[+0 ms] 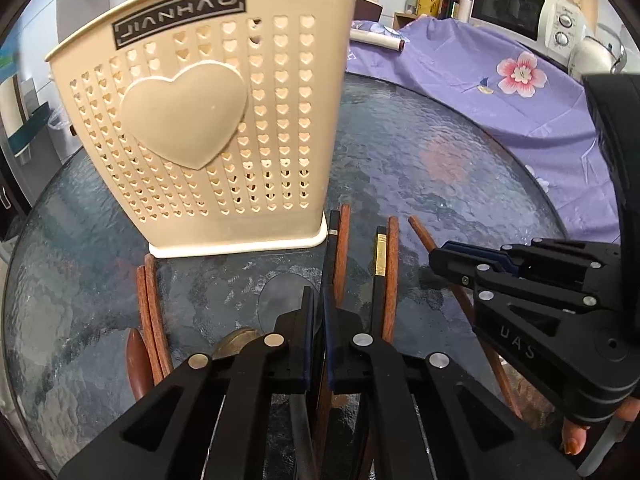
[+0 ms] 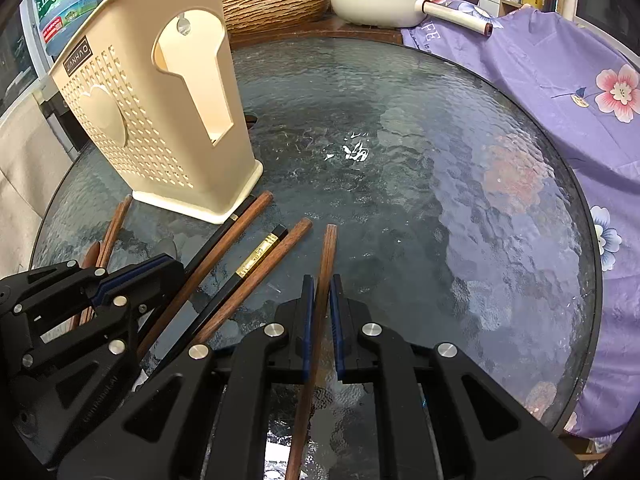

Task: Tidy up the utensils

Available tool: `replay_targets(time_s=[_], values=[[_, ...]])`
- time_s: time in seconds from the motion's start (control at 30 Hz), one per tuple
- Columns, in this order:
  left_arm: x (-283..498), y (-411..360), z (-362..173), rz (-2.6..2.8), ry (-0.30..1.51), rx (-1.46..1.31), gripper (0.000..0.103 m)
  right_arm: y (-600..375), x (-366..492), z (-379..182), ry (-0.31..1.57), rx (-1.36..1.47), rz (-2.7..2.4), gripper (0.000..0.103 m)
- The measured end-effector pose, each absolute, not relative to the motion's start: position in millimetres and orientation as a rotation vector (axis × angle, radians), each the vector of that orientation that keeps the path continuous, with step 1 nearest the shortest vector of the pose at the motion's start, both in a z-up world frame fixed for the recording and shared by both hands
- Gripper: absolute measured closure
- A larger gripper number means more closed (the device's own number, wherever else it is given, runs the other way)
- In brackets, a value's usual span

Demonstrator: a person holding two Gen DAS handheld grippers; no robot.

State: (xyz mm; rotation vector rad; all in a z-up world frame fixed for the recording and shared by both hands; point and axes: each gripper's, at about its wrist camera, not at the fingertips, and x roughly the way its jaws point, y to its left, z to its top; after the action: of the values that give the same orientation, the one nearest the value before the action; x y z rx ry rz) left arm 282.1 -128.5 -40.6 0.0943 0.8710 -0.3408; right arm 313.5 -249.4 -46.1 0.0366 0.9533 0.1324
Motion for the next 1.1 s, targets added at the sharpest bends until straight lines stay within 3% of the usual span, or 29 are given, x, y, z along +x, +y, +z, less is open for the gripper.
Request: replay_targets(time_s=[0.6, 1.1], values=[[261.7, -82.8, -1.6, -0.413, 0.819, -0.125, 0.101, -264.2, 310.5, -24.7, 0.894, 0.147, 0.216, 0.096], [246.4, -62.1, 51.4, -0.448, 0.703, -0.188, 0.101, -268.1, 285.4, 39.2, 0.733, 0.221, 0.365, 0.096]])
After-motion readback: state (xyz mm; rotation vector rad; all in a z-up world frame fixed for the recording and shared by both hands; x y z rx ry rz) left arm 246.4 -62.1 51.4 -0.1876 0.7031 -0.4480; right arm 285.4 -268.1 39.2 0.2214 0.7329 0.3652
